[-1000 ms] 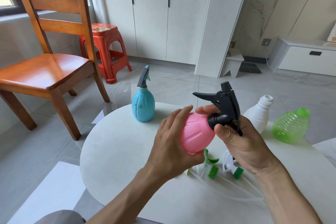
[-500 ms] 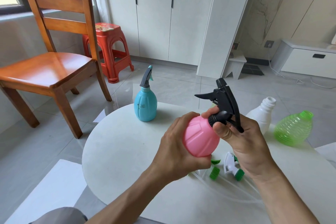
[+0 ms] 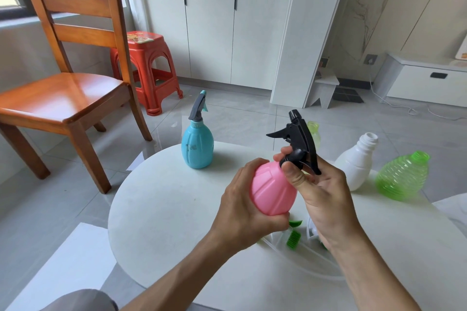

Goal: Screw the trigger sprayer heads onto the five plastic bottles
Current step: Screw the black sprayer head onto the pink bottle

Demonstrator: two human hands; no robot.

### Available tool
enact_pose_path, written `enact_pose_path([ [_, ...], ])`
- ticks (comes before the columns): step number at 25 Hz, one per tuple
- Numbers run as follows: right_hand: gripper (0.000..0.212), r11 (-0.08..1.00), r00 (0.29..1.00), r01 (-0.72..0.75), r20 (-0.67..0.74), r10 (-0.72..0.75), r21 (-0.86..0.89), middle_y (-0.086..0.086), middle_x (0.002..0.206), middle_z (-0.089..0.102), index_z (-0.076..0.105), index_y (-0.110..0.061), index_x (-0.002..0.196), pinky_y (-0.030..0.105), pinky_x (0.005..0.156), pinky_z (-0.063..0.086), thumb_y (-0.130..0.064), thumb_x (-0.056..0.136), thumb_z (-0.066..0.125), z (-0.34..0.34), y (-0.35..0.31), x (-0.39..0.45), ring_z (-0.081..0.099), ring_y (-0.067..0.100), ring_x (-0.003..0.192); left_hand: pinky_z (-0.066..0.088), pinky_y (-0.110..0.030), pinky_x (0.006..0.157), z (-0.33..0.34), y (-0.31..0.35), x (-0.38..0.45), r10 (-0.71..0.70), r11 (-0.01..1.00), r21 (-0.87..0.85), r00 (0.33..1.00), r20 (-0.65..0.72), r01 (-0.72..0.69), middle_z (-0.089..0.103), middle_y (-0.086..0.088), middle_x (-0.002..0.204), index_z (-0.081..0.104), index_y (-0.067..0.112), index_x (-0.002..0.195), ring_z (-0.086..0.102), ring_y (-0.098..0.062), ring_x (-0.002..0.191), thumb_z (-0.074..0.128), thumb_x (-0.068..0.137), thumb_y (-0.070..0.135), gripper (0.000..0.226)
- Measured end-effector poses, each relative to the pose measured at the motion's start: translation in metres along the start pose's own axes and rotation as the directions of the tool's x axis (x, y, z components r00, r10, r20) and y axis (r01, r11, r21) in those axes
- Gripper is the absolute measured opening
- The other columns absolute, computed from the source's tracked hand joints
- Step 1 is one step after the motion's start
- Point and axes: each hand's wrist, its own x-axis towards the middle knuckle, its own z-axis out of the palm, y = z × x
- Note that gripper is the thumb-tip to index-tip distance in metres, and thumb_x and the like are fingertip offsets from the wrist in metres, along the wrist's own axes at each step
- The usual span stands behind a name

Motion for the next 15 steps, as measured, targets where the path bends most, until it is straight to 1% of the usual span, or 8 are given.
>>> enact_pose_path([
  [2,0.034,1.0,0.999,-0.007,-0.04,0.007,-0.013,-0.002,0.104,0.078,0.077,-0.03,0.102,0.036,0.092,0.054,-0.053,0.076,0.078,0.002,0.0,0.001,0.071,0.016,0.102,0.062,-0.038,0.075,-0.004,0.0,0.005,-0.085,0.996,-0.018,0.991,0.101,0.087,0.056,0.008,0.124,0.038,0.047,0.136,0.063,-0.019,0.104,0.088,0.052,0.034,0.099],
  [4,0.037,0.999,0.995,-0.007,-0.101,0.004,-0.031,-0.008,0.101,0.079,0.078,-0.029,0.098,0.021,0.081,0.053,-0.055,0.072,0.08,0.008,0.001,0.01,0.072,0.007,0.097,0.059,-0.04,0.088,-0.014,-0.001,0.014,-0.192,0.981,-0.005,0.966,0.171,0.196,0.046,0.007,0.137,0.026,0.046,0.147,0.055,-0.018,0.118,0.088,0.055,0.032,0.112],
  [6,0.036,0.996,0.987,-0.031,-0.158,0.018,-0.083,-0.01,0.095,0.079,0.078,-0.024,0.096,0.016,0.077,0.052,-0.049,0.071,0.083,0.017,0.008,0.028,0.072,0.004,0.092,0.051,-0.038,0.098,-0.029,-0.004,0.024,-0.282,0.957,-0.02,0.947,0.156,0.288,0.04,0.007,0.145,0.025,0.042,0.151,0.045,-0.016,0.129,0.089,0.063,0.023,0.11],
  [7,0.03,0.99,0.983,-0.049,-0.182,0.024,-0.133,-0.01,0.091,0.079,0.077,-0.025,0.094,0.017,0.078,0.053,-0.044,0.072,0.084,0.023,0.012,0.04,0.072,0.006,0.09,0.047,-0.036,0.098,-0.038,-0.005,0.029,-0.316,0.945,-0.049,0.942,0.111,0.323,0.041,0.006,0.146,0.029,0.039,0.15,0.043,-0.015,0.131,0.087,0.068,0.018,0.103],
  [8,0.022,0.979,0.979,-0.063,-0.203,0.023,-0.192,-0.011,0.088,0.078,0.076,-0.028,0.092,0.022,0.081,0.055,-0.039,0.075,0.085,0.03,0.017,0.054,0.073,0.008,0.09,0.045,-0.033,0.095,-0.046,-0.007,0.034,-0.337,0.936,-0.089,0.94,0.053,0.341,0.043,0.005,0.146,0.034,0.036,0.148,0.043,-0.015,0.131,0.084,0.073,0.016,0.092],
  [10,0.013,0.951,0.973,-0.098,-0.227,0.03,-0.294,-0.012,0.086,0.076,0.072,-0.033,0.084,0.032,0.083,0.056,-0.031,0.078,0.084,0.044,0.029,0.08,0.072,0.015,0.088,0.045,-0.034,0.093,-0.06,-0.01,0.038,-0.354,0.928,-0.147,0.933,-0.057,0.343,0.048,0.003,0.143,0.041,0.033,0.144,0.046,-0.016,0.129,0.078,0.08,0.016,0.076],
  [12,0.01,0.92,0.964,-0.148,-0.259,0.053,-0.363,-0.008,0.084,0.076,0.073,-0.029,0.084,0.035,0.08,0.055,-0.031,0.08,0.081,0.057,0.043,0.104,0.072,0.019,0.086,0.046,-0.039,0.101,-0.069,-0.011,0.038,-0.338,0.938,-0.124,0.933,-0.119,0.324,0.048,0.005,0.144,0.042,0.032,0.144,0.047,-0.017,0.129,0.076,0.082,0.019,0.072],
  [15,0.016,0.872,0.952,-0.201,-0.299,0.067,-0.445,-0.004,0.085,0.076,0.075,-0.021,0.091,0.034,0.076,0.053,-0.032,0.08,0.08,0.068,0.068,0.129,0.071,0.02,0.085,0.044,-0.043,0.106,-0.073,-0.01,0.037,-0.285,0.958,-0.063,0.949,-0.134,0.278,0.047,0.008,0.144,0.039,0.037,0.142,0.046,-0.015,0.13,0.074,0.081,0.026,0.071],
])
